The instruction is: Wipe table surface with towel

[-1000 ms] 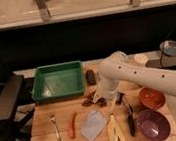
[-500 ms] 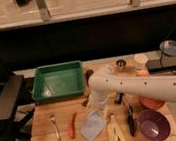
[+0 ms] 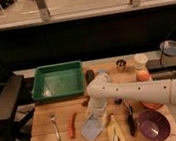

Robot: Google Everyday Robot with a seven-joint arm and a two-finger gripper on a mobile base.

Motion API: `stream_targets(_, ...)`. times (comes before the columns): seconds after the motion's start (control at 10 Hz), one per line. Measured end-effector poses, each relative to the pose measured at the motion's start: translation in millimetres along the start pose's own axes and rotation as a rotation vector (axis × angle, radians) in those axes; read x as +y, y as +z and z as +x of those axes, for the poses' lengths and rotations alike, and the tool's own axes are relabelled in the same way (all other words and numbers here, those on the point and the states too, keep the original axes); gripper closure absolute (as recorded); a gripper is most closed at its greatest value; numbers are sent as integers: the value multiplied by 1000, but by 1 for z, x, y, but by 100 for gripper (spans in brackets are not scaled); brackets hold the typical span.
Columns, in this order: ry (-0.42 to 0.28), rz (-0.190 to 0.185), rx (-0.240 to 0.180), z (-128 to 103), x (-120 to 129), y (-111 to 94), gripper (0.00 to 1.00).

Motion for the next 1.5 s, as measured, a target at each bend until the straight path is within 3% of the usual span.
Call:
stream_targets(0.2, 1, 35, 8, -3, 3, -1, 59)
stream_targets(0.6, 18, 58, 18, -12, 11, -7, 97)
stream_targets(0.9, 88, 49, 18, -2, 35, -14, 100)
stream_targets(1.2, 152, 5, 27, 23, 62, -21, 100)
stream_targets(1.5, 149, -29, 61, 47, 48, -28, 100)
